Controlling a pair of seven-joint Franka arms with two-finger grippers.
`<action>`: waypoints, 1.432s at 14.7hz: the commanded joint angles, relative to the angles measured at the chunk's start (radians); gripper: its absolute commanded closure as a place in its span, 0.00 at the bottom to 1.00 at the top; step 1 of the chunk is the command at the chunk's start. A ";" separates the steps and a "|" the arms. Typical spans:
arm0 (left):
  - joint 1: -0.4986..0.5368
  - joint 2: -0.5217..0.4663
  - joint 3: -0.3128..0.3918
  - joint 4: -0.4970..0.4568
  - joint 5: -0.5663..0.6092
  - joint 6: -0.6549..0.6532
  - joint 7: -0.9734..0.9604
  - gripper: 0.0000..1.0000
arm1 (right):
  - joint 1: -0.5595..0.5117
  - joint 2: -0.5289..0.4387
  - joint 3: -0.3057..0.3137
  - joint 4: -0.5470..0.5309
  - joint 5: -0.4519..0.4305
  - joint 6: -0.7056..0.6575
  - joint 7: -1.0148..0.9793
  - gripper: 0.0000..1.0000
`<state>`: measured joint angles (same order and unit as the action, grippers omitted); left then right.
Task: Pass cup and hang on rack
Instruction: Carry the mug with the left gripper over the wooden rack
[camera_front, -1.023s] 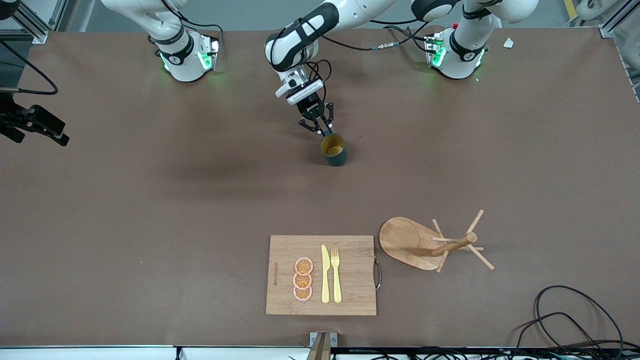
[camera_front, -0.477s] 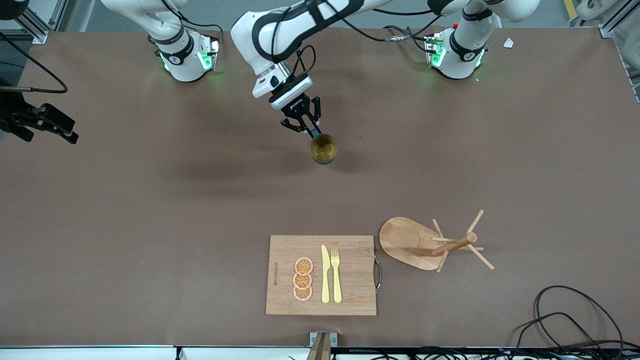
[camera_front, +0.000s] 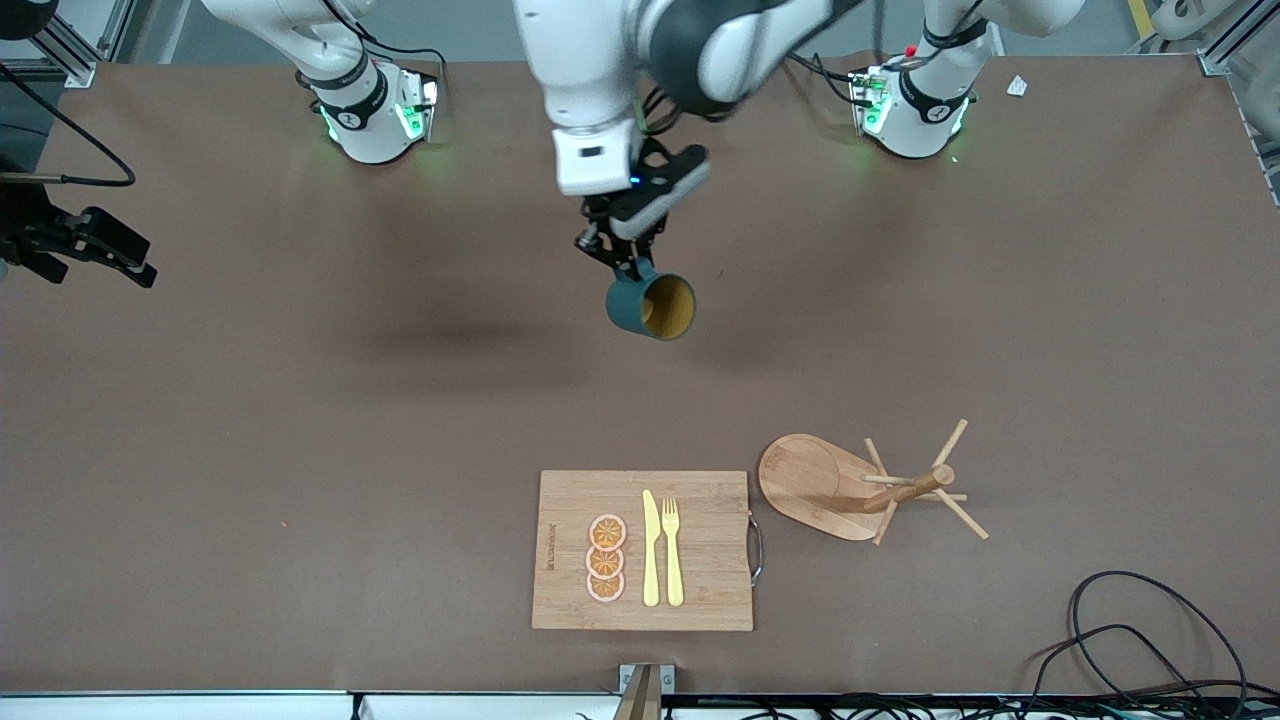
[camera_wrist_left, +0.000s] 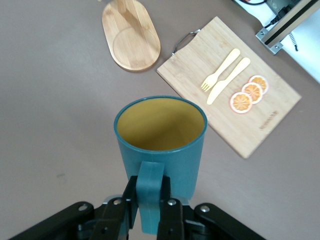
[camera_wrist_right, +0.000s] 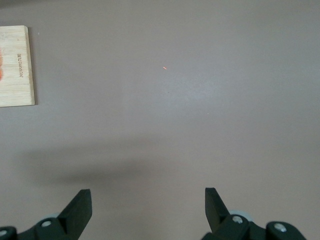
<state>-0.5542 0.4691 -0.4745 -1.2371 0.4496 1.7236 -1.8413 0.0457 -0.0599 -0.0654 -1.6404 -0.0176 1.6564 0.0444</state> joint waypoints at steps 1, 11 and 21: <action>0.153 -0.079 -0.007 -0.030 -0.210 0.074 0.086 1.00 | -0.006 -0.004 0.002 0.001 0.008 -0.004 -0.008 0.00; 0.574 -0.078 0.001 -0.036 -0.871 0.152 0.316 1.00 | -0.004 -0.004 0.002 0.001 0.008 -0.004 -0.008 0.00; 0.692 0.028 0.008 -0.042 -1.062 0.261 0.301 1.00 | -0.004 -0.004 0.002 0.001 0.010 -0.004 -0.008 0.00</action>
<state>0.1370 0.4959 -0.4623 -1.2757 -0.5903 1.9633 -1.5295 0.0453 -0.0598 -0.0653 -1.6403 -0.0175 1.6564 0.0444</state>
